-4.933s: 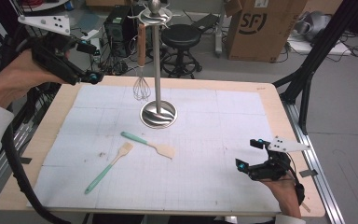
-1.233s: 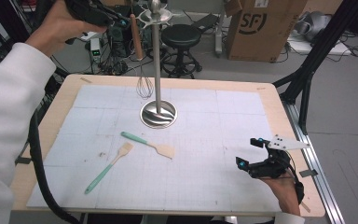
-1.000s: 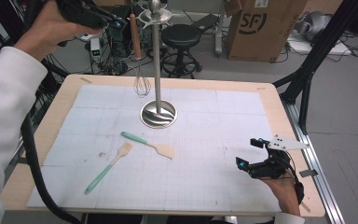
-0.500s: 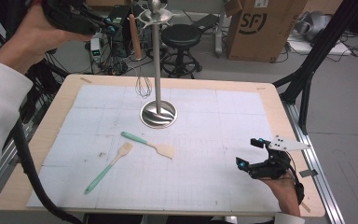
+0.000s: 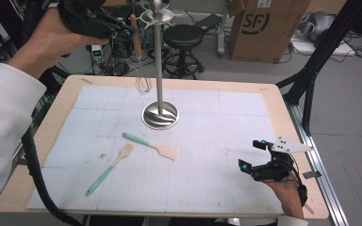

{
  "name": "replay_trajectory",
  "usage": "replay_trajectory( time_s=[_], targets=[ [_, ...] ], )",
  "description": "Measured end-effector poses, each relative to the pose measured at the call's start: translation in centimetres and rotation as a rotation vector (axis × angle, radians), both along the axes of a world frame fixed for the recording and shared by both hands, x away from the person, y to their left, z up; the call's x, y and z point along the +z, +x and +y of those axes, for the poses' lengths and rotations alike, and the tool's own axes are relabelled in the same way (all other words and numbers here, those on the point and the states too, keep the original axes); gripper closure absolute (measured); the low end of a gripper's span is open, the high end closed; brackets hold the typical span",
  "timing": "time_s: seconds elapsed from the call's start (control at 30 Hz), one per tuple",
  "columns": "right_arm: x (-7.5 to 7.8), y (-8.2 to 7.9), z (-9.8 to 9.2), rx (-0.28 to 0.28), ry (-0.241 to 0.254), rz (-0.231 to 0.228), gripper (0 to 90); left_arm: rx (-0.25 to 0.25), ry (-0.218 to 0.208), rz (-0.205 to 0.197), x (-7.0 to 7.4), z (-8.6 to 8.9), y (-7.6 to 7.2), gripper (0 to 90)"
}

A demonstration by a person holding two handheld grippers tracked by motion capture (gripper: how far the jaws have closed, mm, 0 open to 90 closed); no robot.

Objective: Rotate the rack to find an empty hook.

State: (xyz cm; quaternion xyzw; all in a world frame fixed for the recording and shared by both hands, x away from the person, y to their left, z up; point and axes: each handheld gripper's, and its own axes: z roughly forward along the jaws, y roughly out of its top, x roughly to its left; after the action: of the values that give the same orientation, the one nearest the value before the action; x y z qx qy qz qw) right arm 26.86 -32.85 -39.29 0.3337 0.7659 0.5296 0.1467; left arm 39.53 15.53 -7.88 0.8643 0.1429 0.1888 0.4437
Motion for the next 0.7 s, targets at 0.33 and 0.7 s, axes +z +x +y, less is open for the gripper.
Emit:
replay_trajectory(
  time_s=[0.33,0.7],
  targets=[
    [0.0,0.0,0.1,0.005,0.001,0.005,0.0,-0.008,-0.006,0.01,-0.7,-1.7,1.6,89.8],
    [-0.1,0.1,-0.1,-0.002,0.004,0.005,0.0,0.002,0.003,0.014,-1.4,-2.5,3.3,89.8]
  ],
)
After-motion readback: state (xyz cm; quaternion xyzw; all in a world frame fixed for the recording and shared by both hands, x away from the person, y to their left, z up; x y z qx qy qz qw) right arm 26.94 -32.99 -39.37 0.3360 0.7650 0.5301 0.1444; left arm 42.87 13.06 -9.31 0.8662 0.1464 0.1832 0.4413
